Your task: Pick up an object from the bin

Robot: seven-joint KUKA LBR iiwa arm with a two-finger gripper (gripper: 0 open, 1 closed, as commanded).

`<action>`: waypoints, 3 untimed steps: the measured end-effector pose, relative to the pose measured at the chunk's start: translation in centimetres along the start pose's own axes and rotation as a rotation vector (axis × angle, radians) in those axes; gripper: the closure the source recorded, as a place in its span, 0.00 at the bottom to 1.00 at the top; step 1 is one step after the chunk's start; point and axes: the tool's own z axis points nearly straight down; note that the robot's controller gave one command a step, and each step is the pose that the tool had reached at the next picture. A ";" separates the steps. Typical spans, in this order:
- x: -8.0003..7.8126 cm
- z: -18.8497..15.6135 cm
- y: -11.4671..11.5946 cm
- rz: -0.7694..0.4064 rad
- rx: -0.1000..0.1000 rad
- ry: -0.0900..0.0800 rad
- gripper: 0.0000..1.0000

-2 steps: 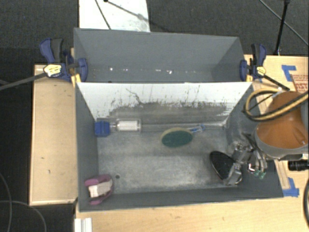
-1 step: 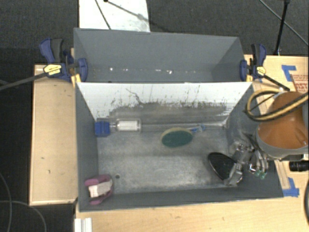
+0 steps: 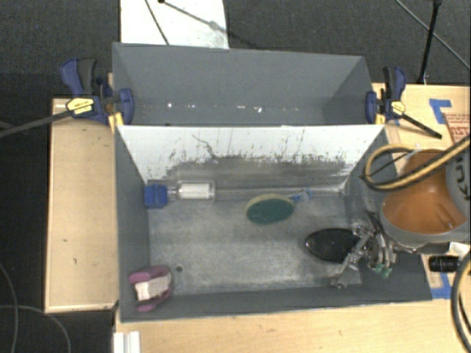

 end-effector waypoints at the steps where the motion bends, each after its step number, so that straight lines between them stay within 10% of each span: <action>1: -0.1 0.0 0.0 -0.006 0.000 -0.001 0.00; 2: 0.0 0.0 0.0 -0.009 0.000 0.000 1.00; 3: -0.2 -7.5 0.0 -0.019 -0.001 -0.010 1.00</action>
Offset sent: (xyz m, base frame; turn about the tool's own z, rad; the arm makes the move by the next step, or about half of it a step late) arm 0.0000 0.0000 0.0000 0.0000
